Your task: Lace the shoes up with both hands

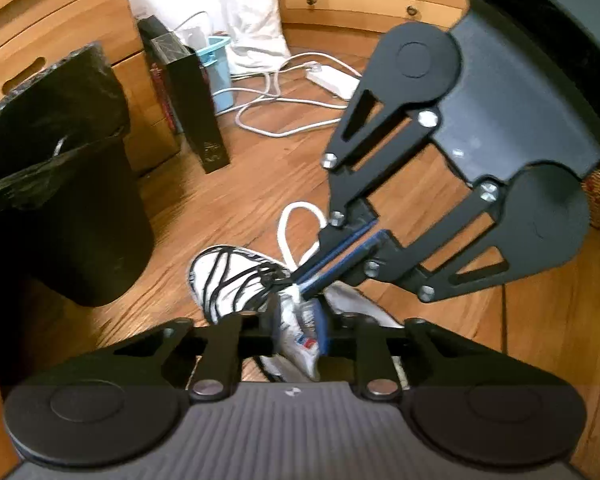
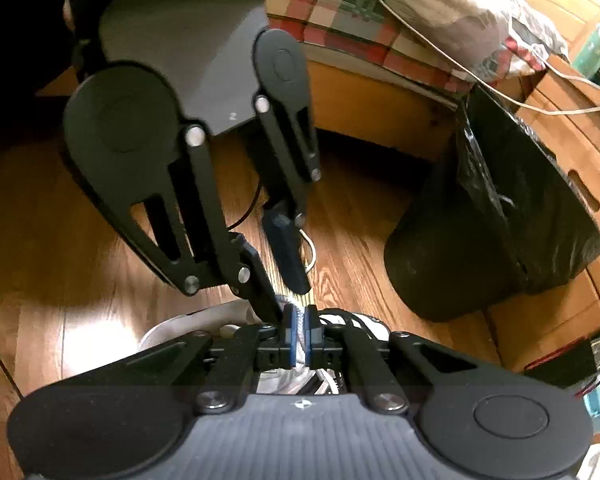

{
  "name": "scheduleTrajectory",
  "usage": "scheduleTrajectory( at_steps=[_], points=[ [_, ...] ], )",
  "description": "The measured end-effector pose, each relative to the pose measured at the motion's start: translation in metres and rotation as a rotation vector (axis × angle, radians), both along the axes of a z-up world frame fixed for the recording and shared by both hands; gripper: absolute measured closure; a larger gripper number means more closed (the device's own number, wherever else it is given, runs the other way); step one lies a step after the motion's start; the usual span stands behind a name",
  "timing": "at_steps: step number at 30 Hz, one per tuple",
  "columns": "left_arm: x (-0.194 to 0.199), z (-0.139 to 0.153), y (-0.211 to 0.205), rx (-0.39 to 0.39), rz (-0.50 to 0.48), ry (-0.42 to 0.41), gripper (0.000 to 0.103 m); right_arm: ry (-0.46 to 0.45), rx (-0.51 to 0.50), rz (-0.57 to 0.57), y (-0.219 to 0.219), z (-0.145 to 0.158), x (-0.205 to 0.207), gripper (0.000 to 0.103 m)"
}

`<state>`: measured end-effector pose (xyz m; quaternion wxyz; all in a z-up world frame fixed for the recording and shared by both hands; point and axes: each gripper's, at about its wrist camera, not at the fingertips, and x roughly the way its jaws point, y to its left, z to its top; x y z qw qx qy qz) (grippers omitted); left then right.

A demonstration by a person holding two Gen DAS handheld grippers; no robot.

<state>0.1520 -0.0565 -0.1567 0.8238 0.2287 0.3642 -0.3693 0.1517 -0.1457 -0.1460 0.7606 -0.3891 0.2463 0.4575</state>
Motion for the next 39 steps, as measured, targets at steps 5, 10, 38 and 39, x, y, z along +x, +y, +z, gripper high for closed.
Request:
scheduleTrajectory(
  at_steps=[5,10,38,39],
  points=[
    [-0.001,-0.002,-0.003,0.012,-0.006,-0.005,0.095,0.024,0.056,0.023,-0.006,0.010,0.001,0.099],
    [-0.002,-0.004,-0.004,0.010,-0.008,-0.004,0.097,0.024,0.070,0.033,-0.003,0.014,-0.001,0.099],
    [0.054,-0.046,-0.004,-0.043,0.195,0.075,0.083,-0.041,-0.094,-0.061,-0.013,-0.003,0.022,0.095],
    [0.054,-0.047,-0.005,-0.038,0.194,0.074,0.083,-0.042,-0.098,-0.060,-0.013,-0.003,0.022,0.095]
  ],
)
